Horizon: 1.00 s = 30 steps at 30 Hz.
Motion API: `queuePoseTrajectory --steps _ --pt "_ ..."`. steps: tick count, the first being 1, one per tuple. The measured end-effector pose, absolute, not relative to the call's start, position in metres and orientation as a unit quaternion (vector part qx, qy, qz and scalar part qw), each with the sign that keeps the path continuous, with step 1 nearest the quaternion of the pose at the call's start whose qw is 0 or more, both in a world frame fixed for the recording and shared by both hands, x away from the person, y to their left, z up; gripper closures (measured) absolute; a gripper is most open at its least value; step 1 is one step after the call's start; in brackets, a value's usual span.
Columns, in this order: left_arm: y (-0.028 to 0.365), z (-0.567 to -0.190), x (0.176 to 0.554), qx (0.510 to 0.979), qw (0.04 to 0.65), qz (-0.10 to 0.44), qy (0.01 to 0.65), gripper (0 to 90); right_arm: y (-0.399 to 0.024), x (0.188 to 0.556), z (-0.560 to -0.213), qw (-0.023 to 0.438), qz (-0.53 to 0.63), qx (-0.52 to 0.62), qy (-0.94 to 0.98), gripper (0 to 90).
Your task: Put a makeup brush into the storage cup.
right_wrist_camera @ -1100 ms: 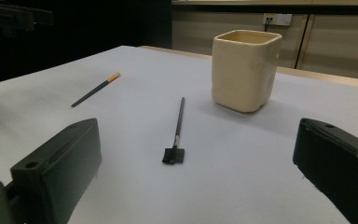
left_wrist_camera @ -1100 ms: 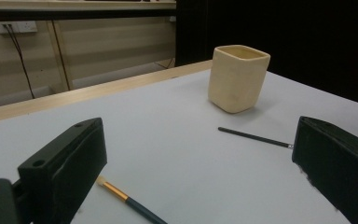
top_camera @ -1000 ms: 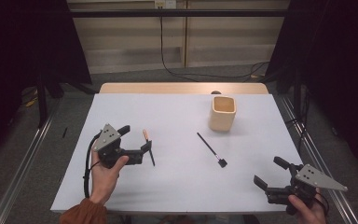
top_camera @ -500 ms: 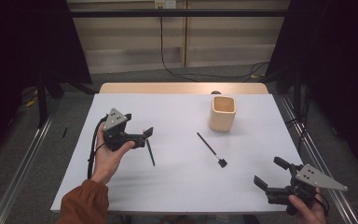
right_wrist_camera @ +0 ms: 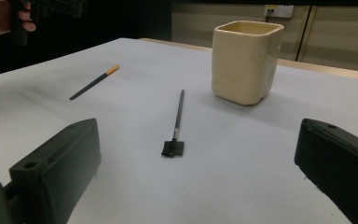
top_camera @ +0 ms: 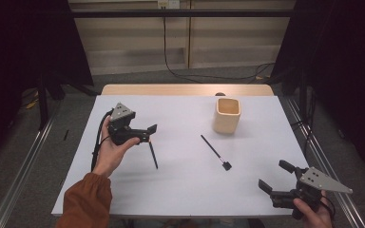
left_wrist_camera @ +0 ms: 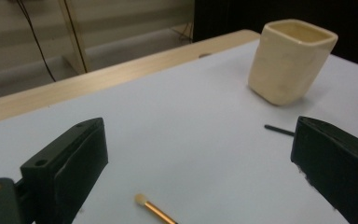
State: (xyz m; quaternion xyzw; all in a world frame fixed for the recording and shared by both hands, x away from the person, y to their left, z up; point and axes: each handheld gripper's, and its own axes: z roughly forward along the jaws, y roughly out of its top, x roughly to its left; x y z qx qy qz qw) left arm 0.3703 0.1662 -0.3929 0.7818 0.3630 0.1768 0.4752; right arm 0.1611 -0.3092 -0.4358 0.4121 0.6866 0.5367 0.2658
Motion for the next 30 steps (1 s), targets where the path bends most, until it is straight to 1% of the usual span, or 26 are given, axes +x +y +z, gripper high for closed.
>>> queuePoseTrajectory --steps 2,4,8,12,13,15,17,18,22,24,26,30 --pt "0.165 -0.393 0.375 0.787 0.465 0.158 0.372 4.1 -0.309 0.161 -0.436 0.266 0.537 0.412 0.687 0.0" --pt "0.163 -0.391 0.378 0.787 0.462 0.154 0.379 4.8 -0.309 0.160 -0.435 0.267 0.536 0.411 0.687 0.0" --pt "0.159 -0.386 0.383 0.802 0.428 0.144 0.391 4.9 -0.310 0.159 -0.435 0.269 0.537 0.411 0.686 0.3" --pt "0.157 -0.383 0.386 0.812 0.408 0.133 0.396 7.7 -0.310 0.159 -0.435 0.270 0.537 0.411 0.686 0.2" --pt "0.155 -0.382 0.387 0.819 0.393 0.130 0.398 8.5 -0.310 0.159 -0.435 0.271 0.536 0.410 0.686 0.2" --pt "0.154 -0.383 0.388 0.820 0.390 0.124 0.400 9.1 -0.310 0.158 -0.435 0.272 0.536 0.410 0.686 0.2" --pt "0.152 -0.385 0.390 0.828 0.379 0.104 0.399 9.3 -0.310 0.158 -0.435 0.271 0.536 0.410 0.686 0.2" --pt "0.151 -0.387 0.392 0.835 0.358 0.101 0.405 9.9 -0.310 0.158 -0.435 0.271 0.536 0.410 0.687 0.2" --pt "0.150 -0.391 0.396 0.838 0.339 0.090 0.419 10.9 -0.309 0.158 -0.435 0.268 0.536 0.408 0.689 0.1" --pt "0.150 -0.395 0.398 0.844 0.311 0.077 0.430 11.2 -0.309 0.158 -0.435 0.267 0.535 0.408 0.689 0.1" --pt "0.150 -0.396 0.399 0.843 0.308 0.072 0.435 11.6 -0.310 0.158 -0.435 0.267 0.535 0.408 0.689 0.1" --pt "0.151 -0.401 0.403 0.847 0.279 0.056 0.449 11.5 -0.309 0.158 -0.435 0.267 0.536 0.407 0.690 0.3"
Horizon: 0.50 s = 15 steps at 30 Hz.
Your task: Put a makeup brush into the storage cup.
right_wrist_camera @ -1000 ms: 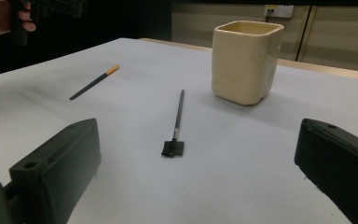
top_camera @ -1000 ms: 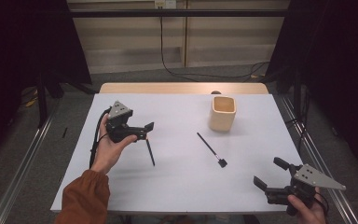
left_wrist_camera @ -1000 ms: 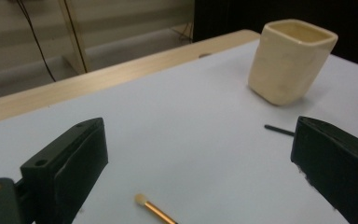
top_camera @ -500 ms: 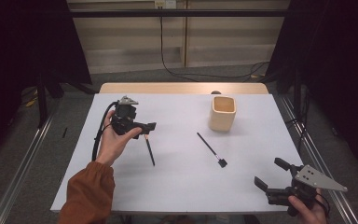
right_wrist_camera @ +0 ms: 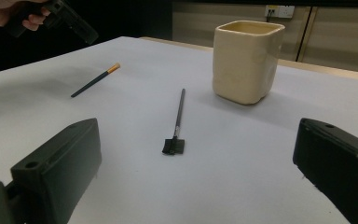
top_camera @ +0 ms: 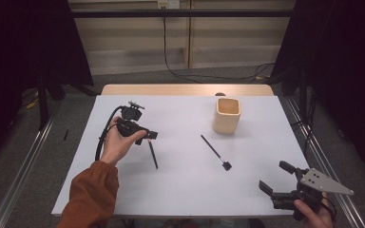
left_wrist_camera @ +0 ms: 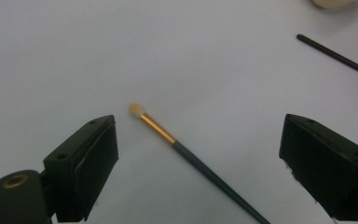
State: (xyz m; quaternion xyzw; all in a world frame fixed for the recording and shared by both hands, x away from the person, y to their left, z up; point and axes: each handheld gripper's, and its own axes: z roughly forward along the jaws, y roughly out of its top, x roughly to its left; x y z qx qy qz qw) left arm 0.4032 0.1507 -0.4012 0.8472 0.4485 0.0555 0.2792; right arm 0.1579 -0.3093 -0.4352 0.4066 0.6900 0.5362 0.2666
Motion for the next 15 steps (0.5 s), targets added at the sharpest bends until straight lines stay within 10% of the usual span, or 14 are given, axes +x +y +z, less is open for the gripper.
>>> queuePoseTrajectory --steps 15 --pt "0.138 -0.417 0.415 0.865 0.185 0.023 0.466 13.2 -0.309 0.158 -0.436 0.264 0.532 0.405 0.695 0.4"
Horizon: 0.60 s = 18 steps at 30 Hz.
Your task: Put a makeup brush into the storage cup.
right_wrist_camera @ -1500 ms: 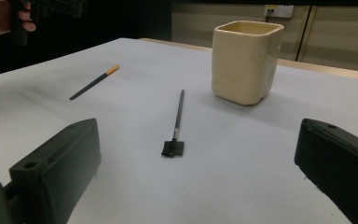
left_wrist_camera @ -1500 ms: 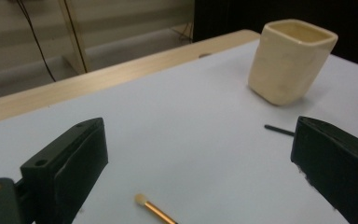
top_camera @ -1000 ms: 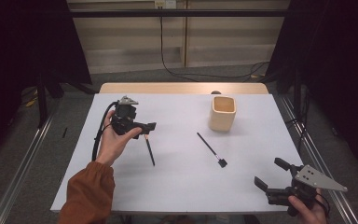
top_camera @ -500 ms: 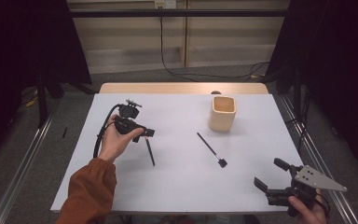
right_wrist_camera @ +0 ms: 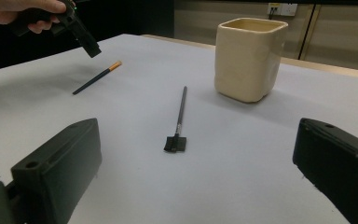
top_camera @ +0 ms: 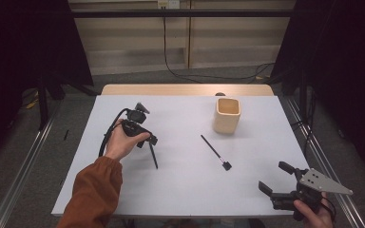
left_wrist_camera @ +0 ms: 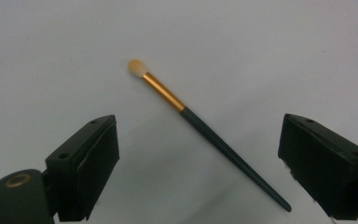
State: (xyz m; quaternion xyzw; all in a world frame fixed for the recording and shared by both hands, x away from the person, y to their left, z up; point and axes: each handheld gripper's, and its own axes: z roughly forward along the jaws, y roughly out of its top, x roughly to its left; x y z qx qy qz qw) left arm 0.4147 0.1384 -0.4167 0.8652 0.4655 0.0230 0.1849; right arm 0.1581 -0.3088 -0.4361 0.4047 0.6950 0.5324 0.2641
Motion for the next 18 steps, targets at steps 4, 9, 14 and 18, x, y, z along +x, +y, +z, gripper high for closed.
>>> queuePoseTrajectory --steps 4,9,14,18 --pt "0.133 -0.420 0.418 0.865 0.163 0.007 0.474 13.8 -0.308 0.158 -0.436 0.263 0.532 0.404 0.696 0.4" --pt "0.129 -0.424 0.420 0.867 0.140 -0.007 0.479 14.2 -0.308 0.158 -0.436 0.264 0.531 0.403 0.697 0.4" --pt "0.129 -0.429 0.427 0.856 0.135 -0.016 0.498 14.6 -0.309 0.158 -0.436 0.262 0.533 0.403 0.696 0.4" --pt "0.127 -0.429 0.428 0.855 0.130 -0.014 0.503 15.2 -0.309 0.158 -0.436 0.262 0.532 0.402 0.698 0.4"
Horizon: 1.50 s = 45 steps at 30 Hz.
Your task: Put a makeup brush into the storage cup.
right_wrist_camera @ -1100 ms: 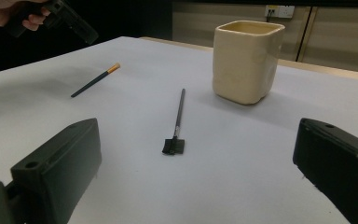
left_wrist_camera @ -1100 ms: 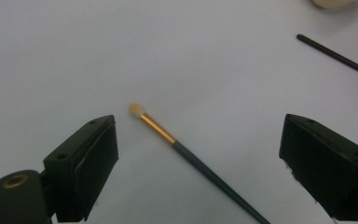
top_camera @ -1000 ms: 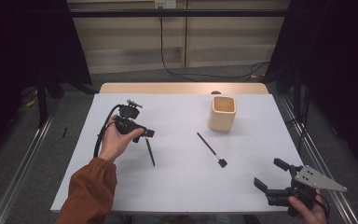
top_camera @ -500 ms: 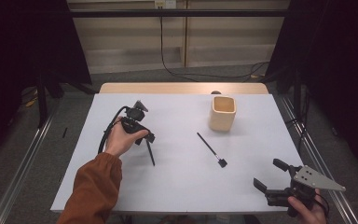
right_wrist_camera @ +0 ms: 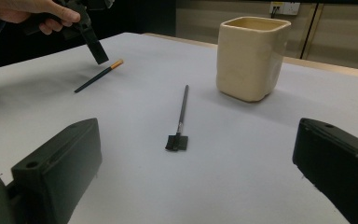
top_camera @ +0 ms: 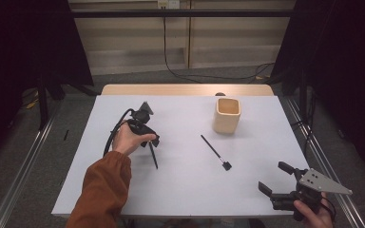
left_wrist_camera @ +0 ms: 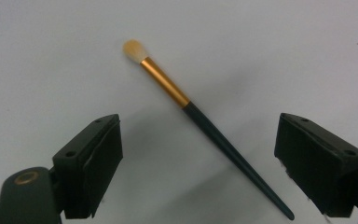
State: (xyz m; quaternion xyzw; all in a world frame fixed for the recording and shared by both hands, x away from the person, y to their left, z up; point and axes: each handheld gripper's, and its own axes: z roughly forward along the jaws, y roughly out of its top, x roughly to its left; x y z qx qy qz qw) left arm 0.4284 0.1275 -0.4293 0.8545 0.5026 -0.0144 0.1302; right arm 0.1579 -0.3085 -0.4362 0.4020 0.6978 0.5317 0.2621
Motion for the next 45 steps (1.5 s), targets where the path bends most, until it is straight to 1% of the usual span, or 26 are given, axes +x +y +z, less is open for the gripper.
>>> queuePoseTrajectory --steps 3,5,6,8,9,10,11,13,15,17,18,21,24,26,28,34,35,38,44,45 --pt "0.127 -0.429 0.429 0.853 0.131 -0.013 0.504 15.2 -0.308 0.158 -0.436 0.261 0.532 0.403 0.697 0.4" --pt "0.127 -0.429 0.429 0.846 0.129 0.008 0.517 15.4 -0.308 0.158 -0.436 0.260 0.533 0.403 0.697 0.6" --pt "0.127 -0.429 0.430 0.844 0.126 0.013 0.521 18.0 -0.308 0.158 -0.436 0.260 0.533 0.403 0.697 0.6" --pt "0.128 -0.430 0.432 0.832 0.126 0.014 0.540 28.3 -0.309 0.158 -0.436 0.261 0.531 0.402 0.699 0.6" --pt "0.128 -0.430 0.432 0.832 0.126 0.014 0.540 29.7 -0.309 0.158 -0.436 0.262 0.531 0.402 0.699 0.6" --pt "0.129 -0.432 0.433 0.825 0.135 0.004 0.549 33.4 -0.309 0.158 -0.436 0.262 0.532 0.403 0.698 0.6" --pt "0.128 -0.432 0.434 0.824 0.130 0.003 0.551 37.0 -0.309 0.158 -0.436 0.261 0.532 0.402 0.698 0.6" --pt "0.127 -0.433 0.433 0.824 0.129 0.002 0.551 37.5 -0.309 0.158 -0.436 0.261 0.531 0.404 0.698 0.6" --pt "0.124 -0.433 0.432 0.827 0.119 -0.002 0.549 46.4 -0.309 0.158 -0.436 0.261 0.530 0.403 0.699 0.6" --pt "0.120 -0.434 0.429 0.826 0.105 0.002 0.554 53.4 -0.309 0.158 -0.437 0.261 0.530 0.402 0.700 0.6" --pt "0.118 -0.435 0.428 0.825 0.101 -0.006 0.557 56.3 -0.309 0.157 -0.437 0.261 0.529 0.402 0.700 0.6" --pt "0.116 -0.436 0.428 0.817 0.104 -0.010 0.567 57.7 -0.308 0.157 -0.437 0.260 0.529 0.402 0.700 0.7" --pt "0.114 -0.437 0.428 0.816 0.106 -0.006 0.569 62.7 -0.308 0.157 -0.437 0.259 0.528 0.399 0.704 0.8" --pt "0.113 -0.438 0.428 0.816 0.101 -0.016 0.569 62.7 -0.307 0.157 -0.437 0.259 0.527 0.397 0.705 0.8" --pt "0.111 -0.440 0.428 0.816 0.096 -0.016 0.570 62.7 -0.307 0.158 -0.437 0.258 0.528 0.397 0.705 0.8" --pt "0.106 -0.445 0.428 0.817 0.084 0.000 0.570 62.3 -0.308 0.158 -0.438 0.258 0.526 0.399 0.705 1.0" --pt "0.105 -0.445 0.427 0.817 0.080 0.010 0.571 64.0 -0.308 0.158 -0.437 0.259 0.526 0.400 0.705 1.0" --pt "0.106 -0.445 0.427 0.813 0.073 0.021 0.577 74.8 -0.308 0.158 -0.437 0.259 0.525 0.398 0.706 1.0" --pt "0.107 -0.446 0.428 0.815 0.069 0.020 0.575 77.6 -0.307 0.158 -0.438 0.258 0.524 0.397 0.707 1.0" --pt "0.107 -0.446 0.428 0.815 0.069 0.020 0.575 79.6 -0.307 0.158 -0.438 0.259 0.524 0.397 0.708 1.0"
